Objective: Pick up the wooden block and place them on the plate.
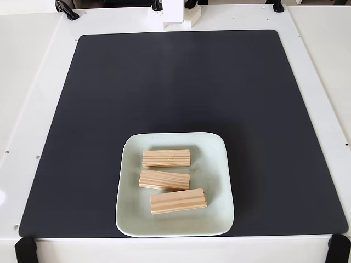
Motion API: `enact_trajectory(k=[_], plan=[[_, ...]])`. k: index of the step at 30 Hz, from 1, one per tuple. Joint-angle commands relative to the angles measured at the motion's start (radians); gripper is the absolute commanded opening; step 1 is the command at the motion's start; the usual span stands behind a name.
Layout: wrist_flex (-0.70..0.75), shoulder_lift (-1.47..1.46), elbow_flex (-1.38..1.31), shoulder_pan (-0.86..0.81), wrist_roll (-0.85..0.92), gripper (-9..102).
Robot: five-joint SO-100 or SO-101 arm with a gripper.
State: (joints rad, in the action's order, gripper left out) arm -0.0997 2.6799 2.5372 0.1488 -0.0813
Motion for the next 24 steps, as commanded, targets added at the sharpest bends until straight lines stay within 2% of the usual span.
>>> enact_trajectory(k=[1,12,24], plan=[[-0.014,0.158,0.083,-0.005,-0.008,0],[0.002,0.543,0.35,0.014,-0.008,0],[0.008,0.687,0.514,-0.025,-0.008,0]])
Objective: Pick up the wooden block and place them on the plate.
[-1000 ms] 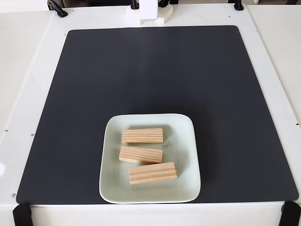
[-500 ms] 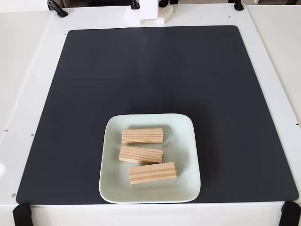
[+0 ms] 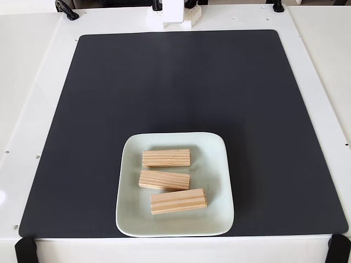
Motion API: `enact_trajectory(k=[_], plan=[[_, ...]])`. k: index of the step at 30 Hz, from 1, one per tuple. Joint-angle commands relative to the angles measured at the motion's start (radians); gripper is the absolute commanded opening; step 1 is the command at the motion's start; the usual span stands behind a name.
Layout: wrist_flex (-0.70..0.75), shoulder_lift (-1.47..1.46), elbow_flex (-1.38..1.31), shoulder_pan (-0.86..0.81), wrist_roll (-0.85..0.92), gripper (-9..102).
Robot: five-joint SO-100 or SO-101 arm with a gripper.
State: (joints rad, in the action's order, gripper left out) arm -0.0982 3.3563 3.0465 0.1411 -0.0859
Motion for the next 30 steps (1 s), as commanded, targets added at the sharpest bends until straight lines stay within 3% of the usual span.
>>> enact_trajectory(k=[1,17,30], plan=[[0.029,0.011,0.009,-0.021,-0.003,0],[0.5,0.017,0.101,-0.025,0.011,0],[1.002,0.018,0.081,-0.04,-0.002,0]])
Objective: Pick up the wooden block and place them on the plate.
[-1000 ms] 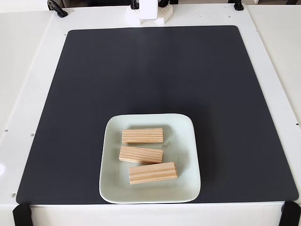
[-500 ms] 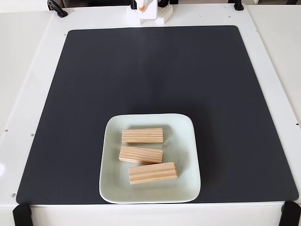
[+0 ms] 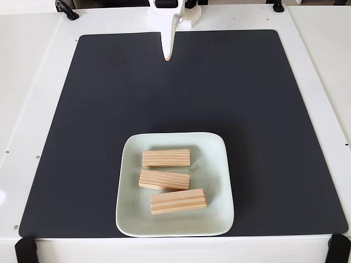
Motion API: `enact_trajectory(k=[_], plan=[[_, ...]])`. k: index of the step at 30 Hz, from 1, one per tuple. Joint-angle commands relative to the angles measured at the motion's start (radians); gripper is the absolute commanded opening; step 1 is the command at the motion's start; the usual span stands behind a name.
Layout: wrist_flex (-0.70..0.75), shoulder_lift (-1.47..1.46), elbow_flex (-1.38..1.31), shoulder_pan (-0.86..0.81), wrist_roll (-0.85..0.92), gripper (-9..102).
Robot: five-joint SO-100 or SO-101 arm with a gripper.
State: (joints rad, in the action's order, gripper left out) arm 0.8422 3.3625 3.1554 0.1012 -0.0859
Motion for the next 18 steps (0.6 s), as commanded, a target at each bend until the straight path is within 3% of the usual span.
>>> enact_trajectory(k=[1,18], plan=[[0.083,0.012,-0.035,0.0,-0.002,0],[0.095,0.012,-0.04,0.002,0.0,0]])
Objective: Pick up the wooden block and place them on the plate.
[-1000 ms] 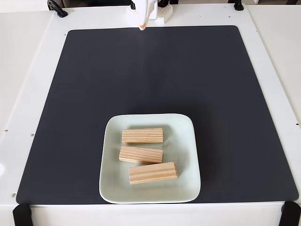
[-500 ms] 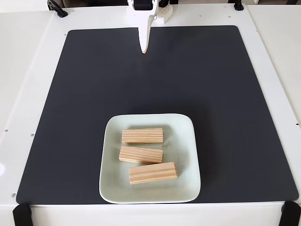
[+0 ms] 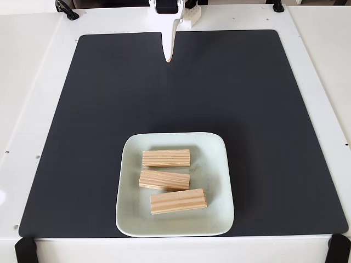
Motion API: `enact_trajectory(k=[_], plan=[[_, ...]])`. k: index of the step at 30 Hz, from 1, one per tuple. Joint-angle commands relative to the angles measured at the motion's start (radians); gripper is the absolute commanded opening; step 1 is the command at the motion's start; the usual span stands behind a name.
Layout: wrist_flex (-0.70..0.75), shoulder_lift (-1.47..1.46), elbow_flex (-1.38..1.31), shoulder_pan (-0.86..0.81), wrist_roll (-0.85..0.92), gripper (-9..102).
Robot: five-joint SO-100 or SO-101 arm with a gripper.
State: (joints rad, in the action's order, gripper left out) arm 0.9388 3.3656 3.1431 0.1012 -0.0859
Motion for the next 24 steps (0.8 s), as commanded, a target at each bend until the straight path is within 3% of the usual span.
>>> enact_trajectory(k=[1,24], plan=[[-0.002,0.009,-0.028,0.002,0.0,-1],[-0.002,0.0,-0.037,0.015,0.009,-1]])
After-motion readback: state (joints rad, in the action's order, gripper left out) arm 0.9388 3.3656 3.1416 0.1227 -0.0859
